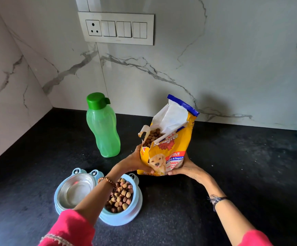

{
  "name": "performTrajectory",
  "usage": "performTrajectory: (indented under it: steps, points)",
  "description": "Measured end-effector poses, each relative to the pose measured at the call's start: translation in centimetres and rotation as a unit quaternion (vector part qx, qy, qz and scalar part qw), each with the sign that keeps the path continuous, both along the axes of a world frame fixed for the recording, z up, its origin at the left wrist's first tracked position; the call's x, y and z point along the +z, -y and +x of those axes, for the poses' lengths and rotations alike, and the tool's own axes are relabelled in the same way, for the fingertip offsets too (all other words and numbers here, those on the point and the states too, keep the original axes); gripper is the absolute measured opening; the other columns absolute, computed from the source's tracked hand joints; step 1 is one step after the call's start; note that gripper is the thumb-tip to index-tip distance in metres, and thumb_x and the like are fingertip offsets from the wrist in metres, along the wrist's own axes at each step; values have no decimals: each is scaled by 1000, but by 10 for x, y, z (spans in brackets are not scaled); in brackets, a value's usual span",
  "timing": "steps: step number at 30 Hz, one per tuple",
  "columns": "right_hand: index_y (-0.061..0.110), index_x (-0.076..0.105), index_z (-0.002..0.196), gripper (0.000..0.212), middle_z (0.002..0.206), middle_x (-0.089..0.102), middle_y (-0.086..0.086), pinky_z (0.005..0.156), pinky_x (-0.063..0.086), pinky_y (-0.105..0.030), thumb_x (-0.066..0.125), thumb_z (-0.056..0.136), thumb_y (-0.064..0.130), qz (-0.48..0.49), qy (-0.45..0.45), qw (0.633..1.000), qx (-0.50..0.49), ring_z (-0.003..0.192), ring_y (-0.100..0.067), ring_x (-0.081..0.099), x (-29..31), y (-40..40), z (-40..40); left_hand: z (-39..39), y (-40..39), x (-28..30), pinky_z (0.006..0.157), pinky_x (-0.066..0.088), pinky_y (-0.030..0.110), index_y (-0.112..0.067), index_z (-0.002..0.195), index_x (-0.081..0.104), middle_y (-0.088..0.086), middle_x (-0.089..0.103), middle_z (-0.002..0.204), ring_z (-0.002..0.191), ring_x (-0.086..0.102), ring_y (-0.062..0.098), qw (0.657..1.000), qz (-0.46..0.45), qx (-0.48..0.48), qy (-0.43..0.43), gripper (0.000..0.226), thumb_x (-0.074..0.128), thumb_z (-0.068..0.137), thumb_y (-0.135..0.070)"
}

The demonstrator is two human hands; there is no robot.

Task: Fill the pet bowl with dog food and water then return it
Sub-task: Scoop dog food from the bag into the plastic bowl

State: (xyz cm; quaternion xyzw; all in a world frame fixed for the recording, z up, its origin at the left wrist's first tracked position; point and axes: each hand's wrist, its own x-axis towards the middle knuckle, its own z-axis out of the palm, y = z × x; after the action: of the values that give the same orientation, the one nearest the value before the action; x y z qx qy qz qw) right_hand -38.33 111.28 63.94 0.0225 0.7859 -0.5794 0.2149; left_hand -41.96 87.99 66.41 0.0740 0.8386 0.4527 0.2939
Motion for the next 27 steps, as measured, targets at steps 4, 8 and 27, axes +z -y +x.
performTrajectory:
  steps: [4, 8, 27]
  points:
    - [19, 17, 144, 106, 139, 41, -5, 78, 44, -11, 85, 63, 6, -17, -28, 999, -44, 112, -8, 47, -2, 4, 9, 2, 1, 1, 111, 31, 36, -19, 145, -1, 2, 30, 143, 133, 32, 20, 1000, -4, -5, 2, 118, 83, 63, -8]
    - [37, 22, 138, 109, 142, 34, 1, 89, 41, -14, 88, 51, 36, -36, -87, 987, -127, 123, -7, 42, -18, 10, 32, 5, 9, 4, 111, 33, 39, -20, 146, 4, 2, 34, 142, 131, 36, 22, 999, -38, -15, -17, 113, 83, 65, -17]
    - [21, 58, 94, 21, 92, 64, 11, 72, 49, -13, 71, 81, 10, 47, -325, 896, -298, 87, -3, 61, -3, 122, 93, 31, 64, -3, 71, 41, -1, -4, 107, 66, 10, 70, 102, 95, 65, 16, 966, 3, 91, -241, 21, 56, 89, -3]
